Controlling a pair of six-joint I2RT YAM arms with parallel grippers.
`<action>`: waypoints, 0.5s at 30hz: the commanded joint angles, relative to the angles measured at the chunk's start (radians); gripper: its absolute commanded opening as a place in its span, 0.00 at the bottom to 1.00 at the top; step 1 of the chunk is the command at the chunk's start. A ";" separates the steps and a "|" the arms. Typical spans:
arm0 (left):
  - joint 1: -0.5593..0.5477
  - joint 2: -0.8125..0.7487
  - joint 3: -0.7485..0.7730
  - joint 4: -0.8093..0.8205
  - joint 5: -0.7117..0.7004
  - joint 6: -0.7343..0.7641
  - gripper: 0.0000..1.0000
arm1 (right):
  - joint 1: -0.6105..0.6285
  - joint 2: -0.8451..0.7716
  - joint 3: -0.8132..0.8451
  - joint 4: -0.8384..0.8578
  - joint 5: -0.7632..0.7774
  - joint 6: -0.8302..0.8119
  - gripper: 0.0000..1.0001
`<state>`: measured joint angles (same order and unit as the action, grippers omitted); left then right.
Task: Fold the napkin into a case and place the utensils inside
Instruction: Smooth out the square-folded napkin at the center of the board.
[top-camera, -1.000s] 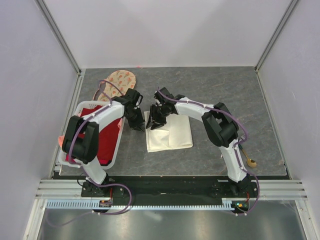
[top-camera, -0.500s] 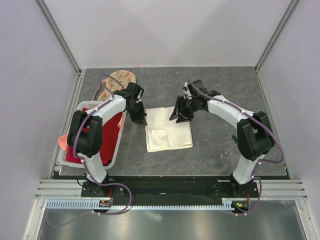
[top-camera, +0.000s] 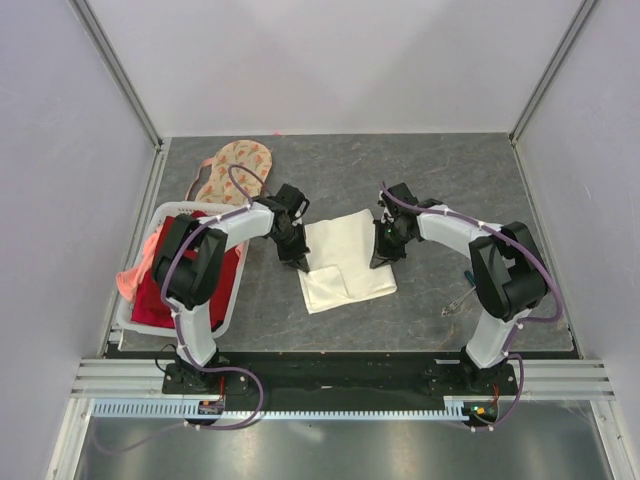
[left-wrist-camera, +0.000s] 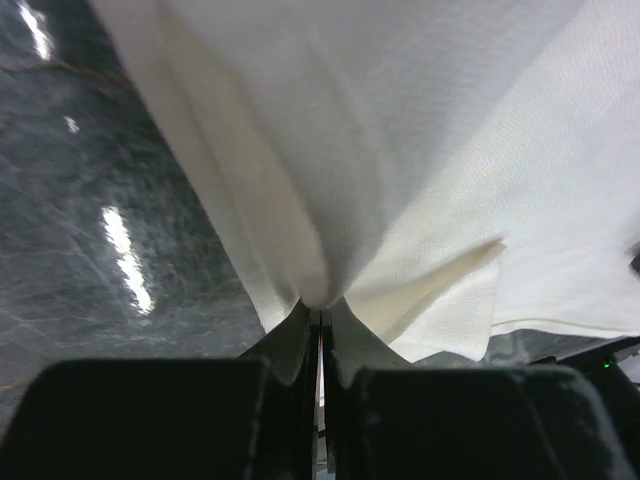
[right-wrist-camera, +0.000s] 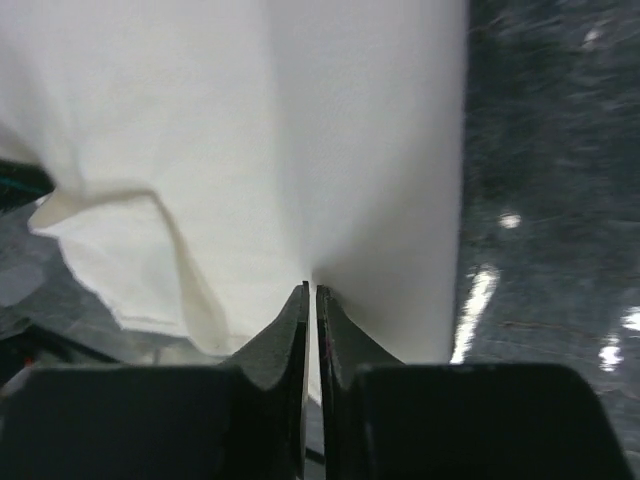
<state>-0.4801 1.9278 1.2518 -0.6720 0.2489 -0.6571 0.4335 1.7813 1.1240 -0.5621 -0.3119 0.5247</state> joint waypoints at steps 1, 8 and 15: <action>-0.038 -0.039 -0.080 0.022 -0.013 -0.042 0.04 | -0.022 0.035 0.036 -0.045 0.174 -0.155 0.10; -0.037 -0.239 -0.124 -0.004 -0.005 -0.062 0.09 | 0.048 -0.046 0.068 -0.062 0.079 -0.183 0.25; -0.034 -0.323 -0.225 0.011 0.015 -0.125 0.08 | 0.172 -0.019 0.065 0.065 -0.065 -0.088 0.51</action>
<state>-0.5186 1.6474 1.0760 -0.6609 0.2459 -0.7193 0.5812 1.7737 1.1793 -0.5934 -0.2749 0.3866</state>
